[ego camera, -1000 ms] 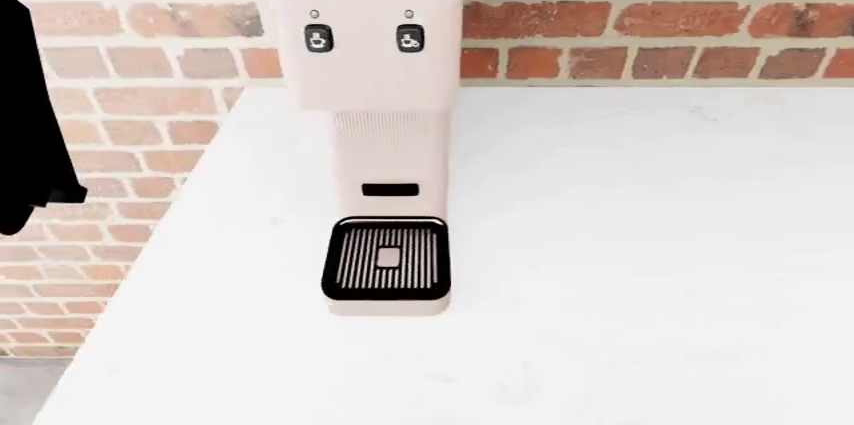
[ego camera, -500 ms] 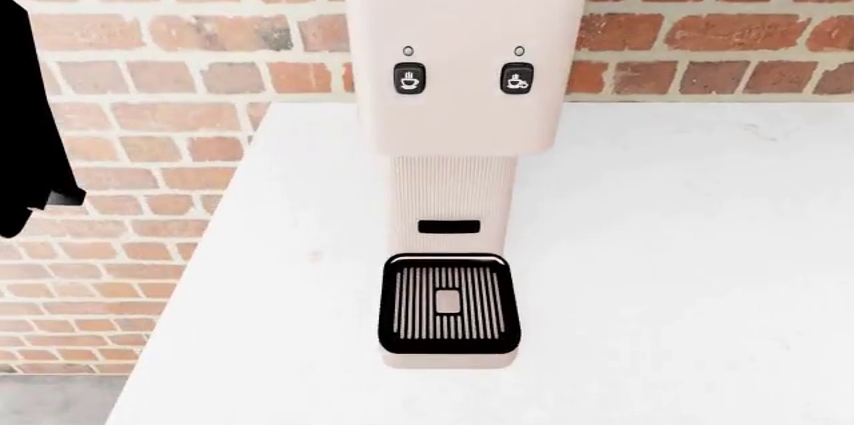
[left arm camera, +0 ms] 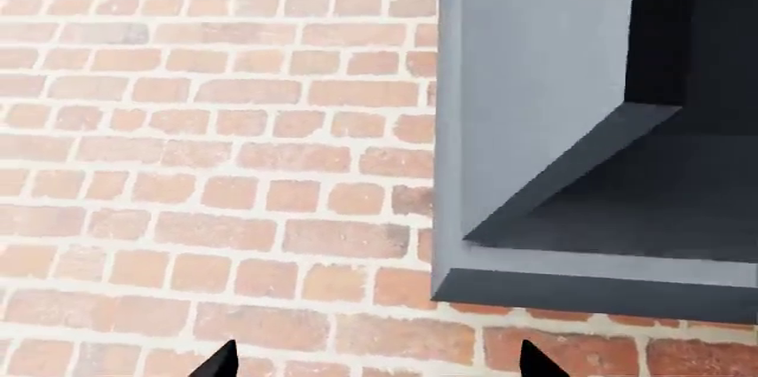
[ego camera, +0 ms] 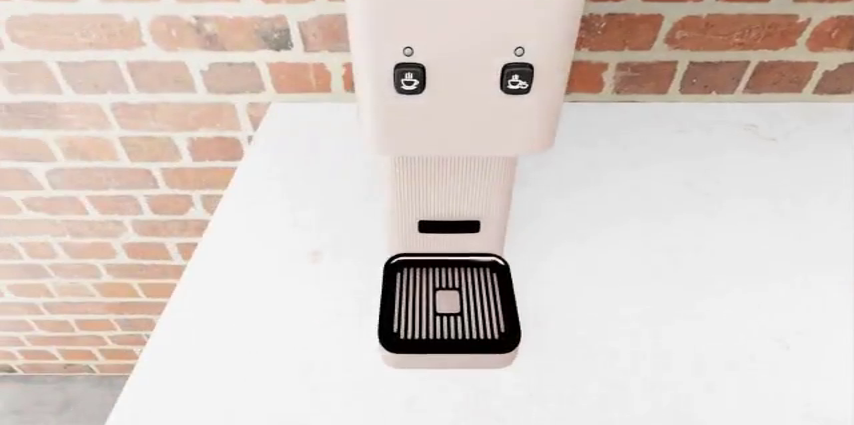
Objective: Pick and place the shaker into the drawer. Then close the cabinet.
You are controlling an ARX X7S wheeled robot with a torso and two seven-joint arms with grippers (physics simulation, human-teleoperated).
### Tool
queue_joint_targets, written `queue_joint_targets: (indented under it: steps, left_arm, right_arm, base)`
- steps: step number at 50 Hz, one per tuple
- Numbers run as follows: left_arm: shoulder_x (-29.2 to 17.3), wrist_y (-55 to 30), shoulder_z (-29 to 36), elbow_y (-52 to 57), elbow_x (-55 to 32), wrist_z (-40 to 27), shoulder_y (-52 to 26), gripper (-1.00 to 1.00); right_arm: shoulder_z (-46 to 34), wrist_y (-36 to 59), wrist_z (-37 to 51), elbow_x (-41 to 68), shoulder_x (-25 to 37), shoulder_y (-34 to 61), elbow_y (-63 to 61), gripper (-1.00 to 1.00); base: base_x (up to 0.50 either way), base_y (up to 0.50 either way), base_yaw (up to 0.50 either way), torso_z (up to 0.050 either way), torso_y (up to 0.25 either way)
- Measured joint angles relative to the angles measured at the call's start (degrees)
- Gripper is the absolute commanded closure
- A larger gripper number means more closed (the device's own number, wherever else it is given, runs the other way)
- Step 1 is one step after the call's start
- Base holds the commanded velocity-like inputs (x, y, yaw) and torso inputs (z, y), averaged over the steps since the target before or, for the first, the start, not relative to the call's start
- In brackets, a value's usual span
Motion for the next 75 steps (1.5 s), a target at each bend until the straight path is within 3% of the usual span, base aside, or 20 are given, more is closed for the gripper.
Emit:
queue_joint_targets:
  steps: [3,6,12,17,22,29,38,44,49,54,62,75]
  left_arm:
    - [-6.15,5.50,4.30,-3.92,0.99,1.28,-3.57,-1.00]
    - [-4.70,3.53,9.98,-5.97,7.42,6.81,-12.25,-1.00]
    - [10.70,-13.16,22.28,-14.61,30.04,23.28,-40.90,-1.00]
    - [20.37,-37.84,29.98,-12.14,38.90,32.37,-60.37,-1.00]
    - [30.91,-36.18,33.00,-21.80,51.65,40.56,-73.74,-1.00]
    - [41.06,-32.84,35.18,-31.59,57.35,46.27,-84.37,-1.00]
    - [51.64,-27.40,37.16,-43.48,71.98,59.20,-90.81,-1.00]
    - [56.32,-17.07,39.13,-58.91,80.11,66.18,-93.37,-1.00]
    - [59.48,-5.32,41.68,-74.93,84.70,68.85,-94.76,-1.00]
    - [60.78,3.75,47.05,-84.33,89.08,67.75,-93.87,-1.00]
    - [59.08,9.23,57.89,-83.44,91.75,62.40,-88.08,-1.00]
    - [54.22,7.87,69.24,-69.35,93.31,54.91,-82.01,-1.00]
  right_arm:
    - [-0.08,-0.04,-0.33,-0.51,0.13,0.04,0.35,-1.00]
    - [0.01,-0.10,-0.69,-1.01,0.47,-0.18,0.64,-1.00]
    - [0.91,-0.39,-1.55,-1.86,1.85,-1.15,0.90,-1.00]
    - [2.19,-1.00,-1.89,-1.91,3.39,-2.55,0.75,-1.00]
    - [3.82,-1.88,-1.86,-1.64,4.78,-4.36,0.15,-1.00]
    - [7.06,-3.43,0.31,0.04,8.24,-7.28,-0.74,-1.00]
    - [9.23,-5.81,5.30,6.49,14.61,-7.46,-1.58,-1.00]
    - [7.98,-7.30,8.47,10.98,17.63,-4.91,-1.85,-1.00]
    - [5.85,-8.23,10.86,14.75,19.73,-1.58,-1.75,-1.00]
    - [3.92,-8.98,12.77,18.41,21.99,1.20,-1.78,-1.00]
    - [1.93,-9.70,14.46,22.03,24.98,3.22,-2.06,-1.00]
    - [-1.03,-10.69,15.81,24.04,26.13,5.15,-2.49,-1.00]
  base:
    - [0.00,0.00,0.00,0.000,0.000]
    - [0.00,0.00,0.00,0.000,0.000]
    - [0.00,0.00,0.00,0.000,0.000]
    - [0.00,0.00,0.00,0.012,0.000]
    - [0.00,0.00,0.00,0.002,0.000]
    - [0.00,0.00,0.00,0.000,0.000]
    - [0.00,0.00,0.00,0.000,0.000]
    - [0.00,0.00,0.00,0.002,0.000]
    - [0.00,0.00,0.00,0.002,0.000]
    - [0.00,0.00,0.00,0.000,0.000]
    - [0.00,0.00,0.00,0.000,0.000]
    - [0.00,0.00,0.00,0.000,0.000]
